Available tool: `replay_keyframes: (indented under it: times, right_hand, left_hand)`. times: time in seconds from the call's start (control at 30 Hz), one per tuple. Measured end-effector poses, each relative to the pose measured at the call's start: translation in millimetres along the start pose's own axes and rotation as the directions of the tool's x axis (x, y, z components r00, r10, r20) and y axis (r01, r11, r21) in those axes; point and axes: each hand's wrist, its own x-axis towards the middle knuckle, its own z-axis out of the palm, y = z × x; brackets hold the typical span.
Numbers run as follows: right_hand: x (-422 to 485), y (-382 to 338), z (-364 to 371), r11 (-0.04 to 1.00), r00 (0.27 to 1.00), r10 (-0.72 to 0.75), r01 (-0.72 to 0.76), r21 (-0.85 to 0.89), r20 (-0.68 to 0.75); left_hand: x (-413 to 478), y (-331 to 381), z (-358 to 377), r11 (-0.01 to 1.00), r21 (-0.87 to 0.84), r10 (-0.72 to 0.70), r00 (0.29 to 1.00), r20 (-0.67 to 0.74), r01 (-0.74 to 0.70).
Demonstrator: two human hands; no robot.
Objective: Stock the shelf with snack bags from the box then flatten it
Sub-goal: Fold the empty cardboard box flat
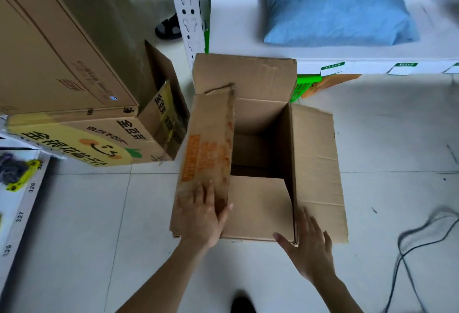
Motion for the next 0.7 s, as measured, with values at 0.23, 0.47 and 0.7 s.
replay_keyframes:
  times: [0.23,0.47,0.7]
  right_hand:
    - [18,12,18,0.998,0.998,0.03,-0.027,0.054,-0.047]
    - [68,50,-3,0.971,0.987,0.143,-0.125,0.206,-0.074]
    - [129,85,-18,0.89,0.957,0.285,-0.246,0.385,-0.047]
  left_hand:
    - [29,-5,33,0.992,0.093,-0.096,0.994,0.056,0.09]
    - [70,-13,31,0.957,0.024,-0.292,0.955,0.06,0.291]
    - [104,-12,29,0.905,-0.125,-0.399,0.913,0.084,0.407]
